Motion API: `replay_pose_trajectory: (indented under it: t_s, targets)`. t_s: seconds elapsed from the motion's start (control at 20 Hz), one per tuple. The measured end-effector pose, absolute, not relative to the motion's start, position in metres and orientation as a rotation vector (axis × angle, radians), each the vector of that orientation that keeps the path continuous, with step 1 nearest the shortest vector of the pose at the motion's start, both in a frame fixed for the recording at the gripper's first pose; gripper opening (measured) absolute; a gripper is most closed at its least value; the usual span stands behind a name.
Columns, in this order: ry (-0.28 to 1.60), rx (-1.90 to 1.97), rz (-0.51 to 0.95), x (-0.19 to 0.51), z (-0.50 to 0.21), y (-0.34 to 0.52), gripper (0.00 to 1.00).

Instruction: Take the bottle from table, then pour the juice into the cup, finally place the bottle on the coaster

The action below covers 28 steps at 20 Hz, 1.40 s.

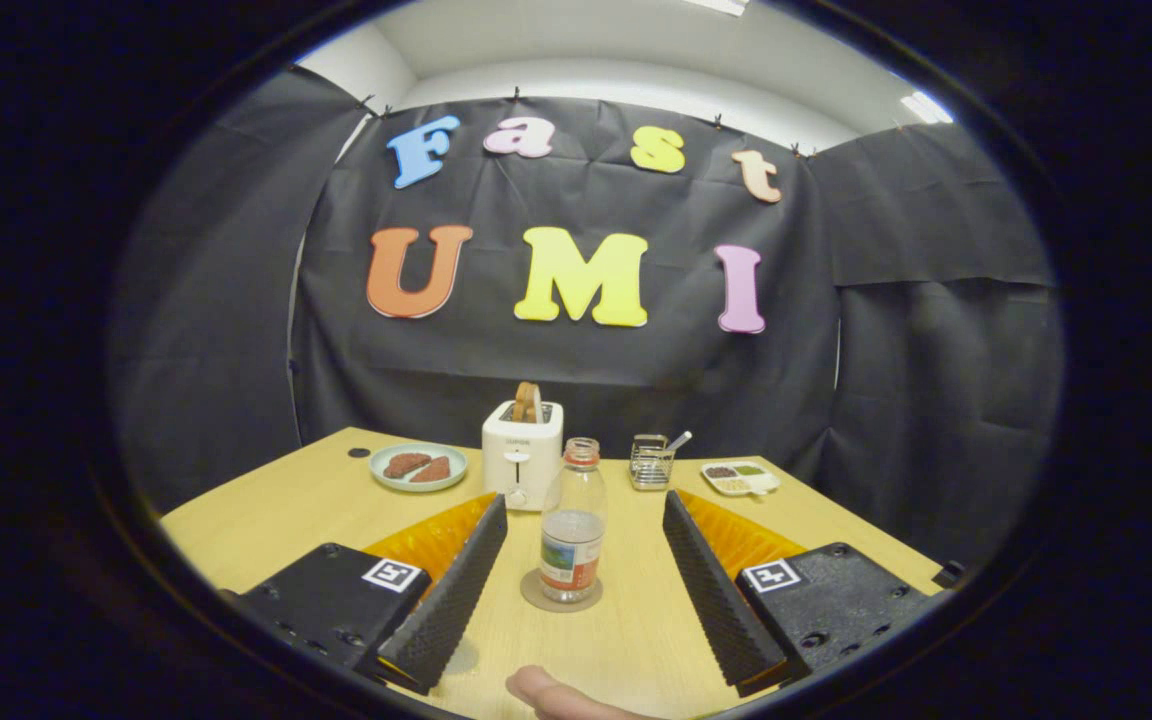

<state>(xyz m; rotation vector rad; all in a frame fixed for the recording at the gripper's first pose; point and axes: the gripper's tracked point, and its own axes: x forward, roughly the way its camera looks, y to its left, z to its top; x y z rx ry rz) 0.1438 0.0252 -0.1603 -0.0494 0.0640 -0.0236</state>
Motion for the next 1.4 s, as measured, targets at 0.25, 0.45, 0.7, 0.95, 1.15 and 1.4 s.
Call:
replay_pose_trajectory:
  t_s: [0.25,0.45,0.7,0.95,1.15,1.4]
  targets:
    - [0.038,-0.052,0.007,0.073,-0.134,0.018,1.0]
    - [0.044,-0.055,-0.007,0.036,-0.116,0.002,1.0]
    - [-0.004,-0.062,-0.045,0.002,-0.077,-0.014,1.0]
    - [-0.037,-0.083,-0.039,-0.029,-0.039,-0.015,1.0]
    - [-0.036,-0.106,-0.013,-0.053,-0.018,-0.011,1.0]
    - [-0.071,-0.082,-0.008,-0.08,0.006,-0.014,1.0]
